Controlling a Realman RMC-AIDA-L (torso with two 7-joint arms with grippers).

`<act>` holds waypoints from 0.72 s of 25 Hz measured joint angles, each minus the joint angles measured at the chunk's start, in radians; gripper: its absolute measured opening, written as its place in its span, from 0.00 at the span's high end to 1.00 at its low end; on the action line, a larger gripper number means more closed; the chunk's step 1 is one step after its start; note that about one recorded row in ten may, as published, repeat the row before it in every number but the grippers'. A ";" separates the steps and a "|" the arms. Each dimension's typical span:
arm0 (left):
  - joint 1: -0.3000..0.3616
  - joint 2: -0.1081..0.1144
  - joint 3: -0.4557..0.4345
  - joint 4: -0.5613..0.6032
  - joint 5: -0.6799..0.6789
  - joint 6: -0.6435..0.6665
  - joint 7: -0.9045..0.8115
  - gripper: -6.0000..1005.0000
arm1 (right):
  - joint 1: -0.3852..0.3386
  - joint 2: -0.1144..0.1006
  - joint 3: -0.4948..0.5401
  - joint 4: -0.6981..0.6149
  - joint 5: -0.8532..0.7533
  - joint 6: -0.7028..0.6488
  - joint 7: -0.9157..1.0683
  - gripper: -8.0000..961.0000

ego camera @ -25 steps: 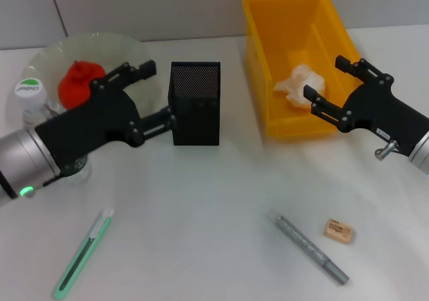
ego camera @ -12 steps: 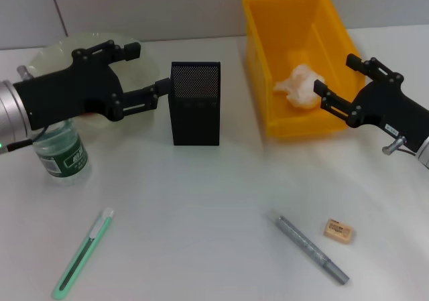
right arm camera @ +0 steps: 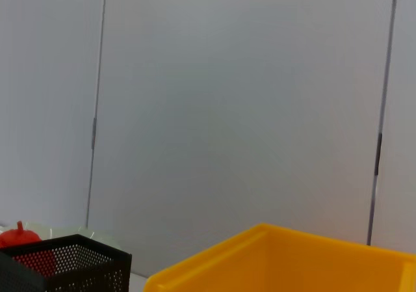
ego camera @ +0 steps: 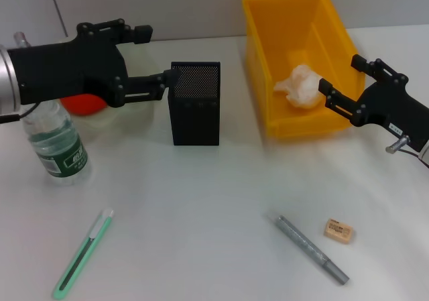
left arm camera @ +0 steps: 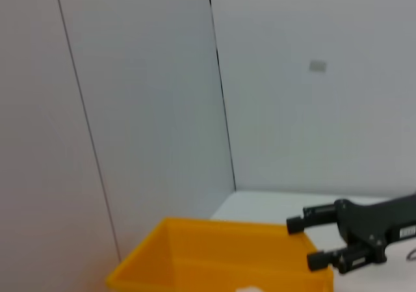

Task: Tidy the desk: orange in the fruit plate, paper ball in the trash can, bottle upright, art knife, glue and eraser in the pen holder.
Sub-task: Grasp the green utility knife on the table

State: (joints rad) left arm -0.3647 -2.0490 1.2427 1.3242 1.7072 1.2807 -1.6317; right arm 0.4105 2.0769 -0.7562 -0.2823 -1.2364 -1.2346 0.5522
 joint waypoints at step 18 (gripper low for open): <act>-0.053 -0.015 -0.032 0.069 0.310 0.141 -0.142 0.21 | -0.031 0.006 -0.092 -0.193 -0.137 -0.024 0.171 0.20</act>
State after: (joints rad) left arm -0.4172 -2.0643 1.2106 1.3936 2.0170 1.4219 -1.7738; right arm 0.3792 2.0827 -0.8484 -0.4750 -1.3730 -1.2591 0.7236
